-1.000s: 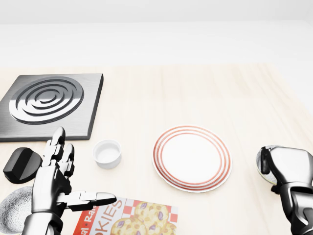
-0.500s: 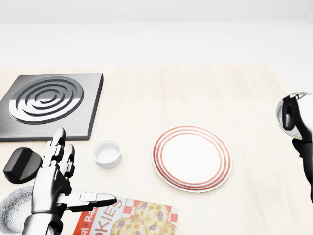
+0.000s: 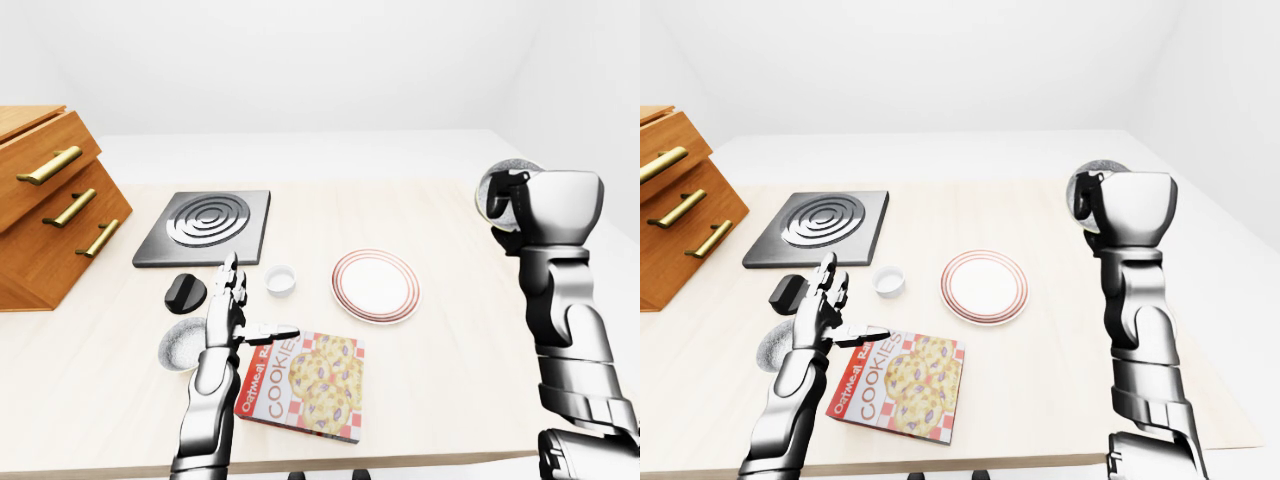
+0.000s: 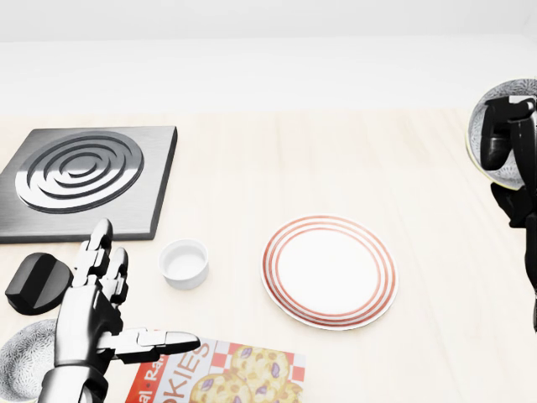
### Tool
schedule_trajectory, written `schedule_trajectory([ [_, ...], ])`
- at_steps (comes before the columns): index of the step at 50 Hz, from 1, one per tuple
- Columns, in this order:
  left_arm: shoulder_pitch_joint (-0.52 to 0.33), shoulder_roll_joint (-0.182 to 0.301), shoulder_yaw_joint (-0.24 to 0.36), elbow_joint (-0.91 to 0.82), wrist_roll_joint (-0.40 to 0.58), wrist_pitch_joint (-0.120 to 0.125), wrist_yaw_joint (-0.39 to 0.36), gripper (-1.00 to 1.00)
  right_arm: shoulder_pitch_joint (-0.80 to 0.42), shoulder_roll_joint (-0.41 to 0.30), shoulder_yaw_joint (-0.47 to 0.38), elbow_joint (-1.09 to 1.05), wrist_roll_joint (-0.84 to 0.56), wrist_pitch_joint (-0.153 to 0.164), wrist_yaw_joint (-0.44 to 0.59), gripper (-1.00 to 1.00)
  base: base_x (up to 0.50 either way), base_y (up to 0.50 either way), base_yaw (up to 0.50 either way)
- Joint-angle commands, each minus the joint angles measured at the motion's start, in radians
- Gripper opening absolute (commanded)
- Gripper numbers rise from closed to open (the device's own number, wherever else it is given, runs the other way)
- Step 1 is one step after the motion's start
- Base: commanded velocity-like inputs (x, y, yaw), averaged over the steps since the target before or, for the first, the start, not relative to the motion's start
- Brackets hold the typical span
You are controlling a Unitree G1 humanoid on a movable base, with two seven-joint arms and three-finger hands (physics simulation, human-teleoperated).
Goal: Pick the akita bowl next to the plate and place it on the plate.
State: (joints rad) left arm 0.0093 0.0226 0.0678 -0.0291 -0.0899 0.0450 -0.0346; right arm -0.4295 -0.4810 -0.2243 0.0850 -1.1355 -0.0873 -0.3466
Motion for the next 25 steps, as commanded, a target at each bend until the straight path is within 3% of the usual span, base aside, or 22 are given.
schedule_trajectory([
  [1, -0.001, 0.001, 0.001, 0.004, -0.002, -0.003, -0.001, 1.00, 0.015, 0.054, -0.007, -0.184, 0.056, 0.000, 0.152, -1.00, 0.00, 0.00, 0.00],
  [5, -0.003, 0.001, 0.002, 0.005, -0.002, -0.001, 0.000, 1.00, 0.037, 0.104, 0.014, -0.276, 0.126, 0.000, 0.276, -1.00, 0.00, 0.00, 0.00],
  [8, 0.001, 0.001, 0.000, -0.011, -0.002, 0.010, 0.001, 1.00, 0.047, 0.132, 0.031, -0.324, 0.124, 0.000, 0.313, -1.00, 0.00, 0.00, 0.00],
  [10, -0.002, 0.001, 0.003, -0.002, -0.004, 0.004, -0.001, 1.00, 0.057, 0.161, 0.048, -0.362, 0.137, 0.000, 0.352, -1.00, 0.00, 0.00, 0.00],
  [19, -0.001, 0.001, 0.002, -0.006, -0.003, 0.006, 0.000, 1.00, 0.055, 0.225, 0.091, -0.437, 0.132, 0.000, 0.428, -1.00, 0.00, 0.00, 0.00],
  [25, -0.006, 0.002, 0.004, 0.014, -0.003, -0.009, -0.001, 1.00, 0.042, 0.263, 0.128, -0.469, 0.130, 0.000, 0.479, -1.00, 0.00, 0.00, 0.00],
])
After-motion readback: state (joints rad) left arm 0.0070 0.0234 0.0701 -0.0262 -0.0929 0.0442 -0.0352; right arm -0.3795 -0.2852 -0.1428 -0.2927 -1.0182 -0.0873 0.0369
